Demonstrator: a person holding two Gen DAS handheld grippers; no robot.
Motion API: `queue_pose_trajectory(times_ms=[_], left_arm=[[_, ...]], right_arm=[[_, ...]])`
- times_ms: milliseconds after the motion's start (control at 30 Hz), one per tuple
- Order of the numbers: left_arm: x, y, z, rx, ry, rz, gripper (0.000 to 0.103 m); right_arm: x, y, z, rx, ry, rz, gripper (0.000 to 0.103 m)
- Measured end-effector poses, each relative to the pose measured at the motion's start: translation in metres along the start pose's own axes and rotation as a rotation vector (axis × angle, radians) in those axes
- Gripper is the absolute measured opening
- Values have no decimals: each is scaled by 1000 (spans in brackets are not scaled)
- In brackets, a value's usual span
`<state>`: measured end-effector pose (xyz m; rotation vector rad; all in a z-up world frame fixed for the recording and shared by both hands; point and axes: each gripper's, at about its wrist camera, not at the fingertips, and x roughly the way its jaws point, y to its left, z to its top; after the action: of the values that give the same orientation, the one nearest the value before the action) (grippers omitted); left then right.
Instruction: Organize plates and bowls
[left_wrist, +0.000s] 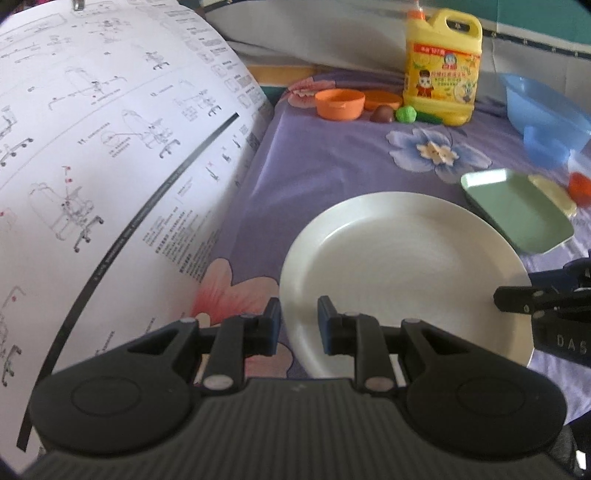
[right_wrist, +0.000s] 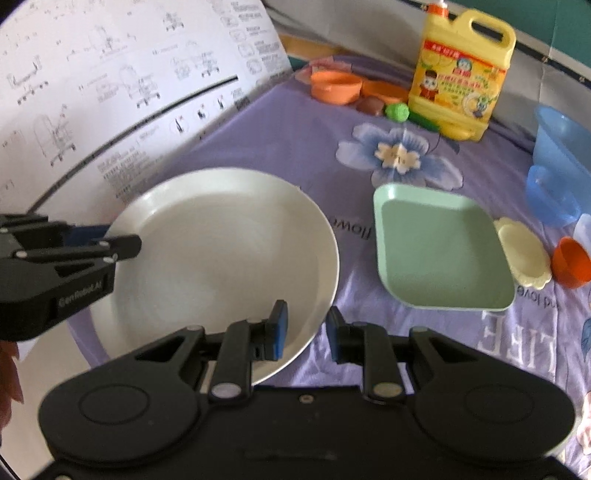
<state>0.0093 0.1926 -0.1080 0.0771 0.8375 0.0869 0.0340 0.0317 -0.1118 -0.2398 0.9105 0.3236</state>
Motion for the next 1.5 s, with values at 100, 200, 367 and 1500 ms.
queue_pose_trajectory(times_ms=[100, 200, 367, 1500], left_arm=[[8, -2, 0, 6, 16, 1, 21], [14, -3, -1, 6, 36, -4, 28], [11, -12, -3, 56, 16, 27, 83], [-17, -73, 50, 37, -16, -35, 103]], right_arm=[[7, -2, -3, 1, 28, 3, 23], [10, -4, -3, 3, 38, 14, 25], [8, -7, -4, 10, 33, 35, 74], [-46, -145, -30, 364, -63, -16, 103]])
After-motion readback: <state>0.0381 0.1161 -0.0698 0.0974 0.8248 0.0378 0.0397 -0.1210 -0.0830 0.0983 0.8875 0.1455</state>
